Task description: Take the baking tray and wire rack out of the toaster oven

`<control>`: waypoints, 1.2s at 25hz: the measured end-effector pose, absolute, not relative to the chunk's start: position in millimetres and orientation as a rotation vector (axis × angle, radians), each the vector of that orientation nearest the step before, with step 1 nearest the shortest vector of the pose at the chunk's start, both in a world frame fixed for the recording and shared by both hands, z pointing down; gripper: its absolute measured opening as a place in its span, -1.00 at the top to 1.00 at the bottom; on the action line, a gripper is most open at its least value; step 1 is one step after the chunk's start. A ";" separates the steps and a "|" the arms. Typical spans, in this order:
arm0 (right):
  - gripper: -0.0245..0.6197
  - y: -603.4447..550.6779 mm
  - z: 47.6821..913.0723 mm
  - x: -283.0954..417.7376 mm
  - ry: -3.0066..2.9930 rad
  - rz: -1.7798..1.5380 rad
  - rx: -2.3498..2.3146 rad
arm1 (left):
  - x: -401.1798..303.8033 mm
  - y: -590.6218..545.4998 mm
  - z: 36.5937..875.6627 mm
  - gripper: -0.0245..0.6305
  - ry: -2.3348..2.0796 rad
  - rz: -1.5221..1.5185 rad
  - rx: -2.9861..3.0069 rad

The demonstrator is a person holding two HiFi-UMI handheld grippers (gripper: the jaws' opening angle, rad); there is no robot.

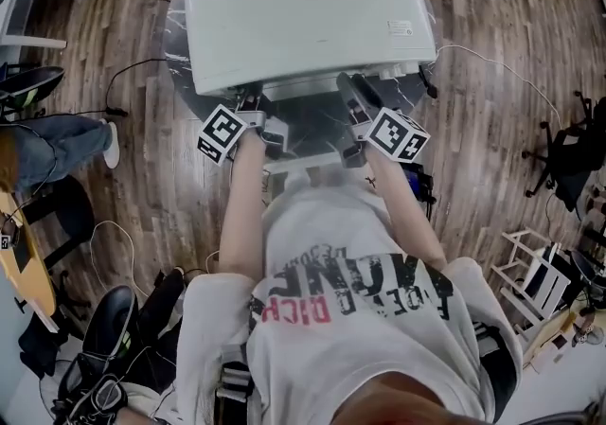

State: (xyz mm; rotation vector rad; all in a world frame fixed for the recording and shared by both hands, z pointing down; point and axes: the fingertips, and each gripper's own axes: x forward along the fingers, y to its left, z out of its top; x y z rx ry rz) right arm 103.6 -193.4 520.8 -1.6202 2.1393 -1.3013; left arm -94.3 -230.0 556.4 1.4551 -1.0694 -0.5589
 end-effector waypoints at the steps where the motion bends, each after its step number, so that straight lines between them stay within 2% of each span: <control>1: 0.39 -195.5 522.2 103.8 2.139 -1.305 -1.626 | -94.6 -226.7 556.2 0.68 -1.069 -0.553 1.462; 12: 0.30 -197.0 538.3 109.8 2.044 -1.412 -1.642 | -94.7 -209.1 555.2 0.69 -1.072 -0.546 1.459; 20: 0.30 -217.5 545.6 131.1 2.006 -1.328 -1.749 | -93.9 -193.2 554.9 0.69 -1.070 -0.521 1.465; 23: 0.45 -218.1 548.8 133.3 2.018 -1.328 -1.773 | -93.3 -189.3 555.5 0.69 -1.070 -0.513 1.467; 30: 0.50 -212.8 547.6 132.9 2.019 -1.328 -1.746 | -113.9 -194.3 560.9 0.53 -1.179 -0.510 1.447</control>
